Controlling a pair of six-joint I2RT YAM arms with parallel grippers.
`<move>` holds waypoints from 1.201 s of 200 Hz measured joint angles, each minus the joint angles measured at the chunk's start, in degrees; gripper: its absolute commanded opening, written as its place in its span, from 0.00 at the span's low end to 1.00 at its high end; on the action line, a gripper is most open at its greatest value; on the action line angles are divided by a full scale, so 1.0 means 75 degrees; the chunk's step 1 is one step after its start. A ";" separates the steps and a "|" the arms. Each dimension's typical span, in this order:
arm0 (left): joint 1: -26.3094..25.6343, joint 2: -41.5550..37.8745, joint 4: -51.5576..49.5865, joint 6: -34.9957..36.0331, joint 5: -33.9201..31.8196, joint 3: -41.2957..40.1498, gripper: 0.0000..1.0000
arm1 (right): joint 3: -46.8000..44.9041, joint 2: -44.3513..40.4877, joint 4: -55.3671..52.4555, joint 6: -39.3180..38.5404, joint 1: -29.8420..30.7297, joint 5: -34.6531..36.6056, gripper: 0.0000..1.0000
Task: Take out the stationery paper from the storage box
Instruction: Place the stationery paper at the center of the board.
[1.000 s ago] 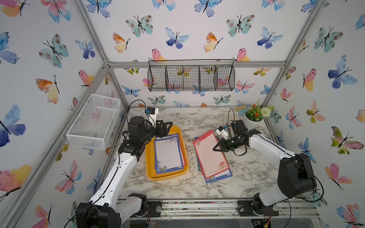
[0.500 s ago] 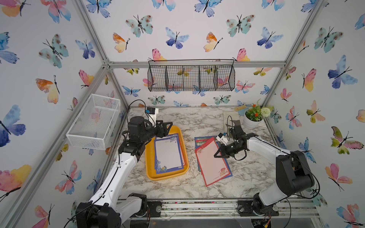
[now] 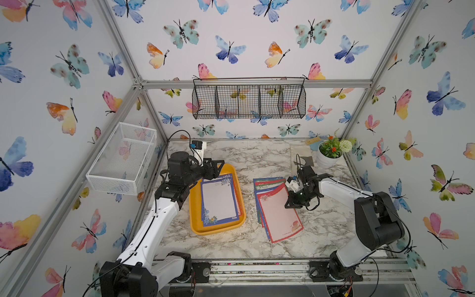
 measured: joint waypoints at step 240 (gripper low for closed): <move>0.0000 0.0233 -0.0670 0.0221 -0.1134 0.0297 0.72 | 0.1189 -0.0096 -0.0469 0.0391 0.0003 0.3518 0.54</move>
